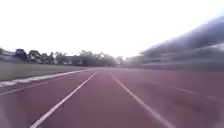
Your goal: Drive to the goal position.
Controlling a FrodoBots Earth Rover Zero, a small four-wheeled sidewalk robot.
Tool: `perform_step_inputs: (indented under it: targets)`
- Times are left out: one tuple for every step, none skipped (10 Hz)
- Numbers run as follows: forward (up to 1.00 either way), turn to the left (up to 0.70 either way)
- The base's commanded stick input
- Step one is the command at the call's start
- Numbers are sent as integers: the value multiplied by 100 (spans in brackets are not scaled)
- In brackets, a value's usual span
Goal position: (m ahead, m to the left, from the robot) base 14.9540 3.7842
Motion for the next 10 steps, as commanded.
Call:
perform_step_inputs:
  targets:
    - [70, 0]
    - [70, 0]
    - [70, 0]
    - [70, 0]
    - [70, 0]
    - [70, 0]
    - [70, 0]
    - [70, 0]
    - [70, 0]
    - [70, 0]
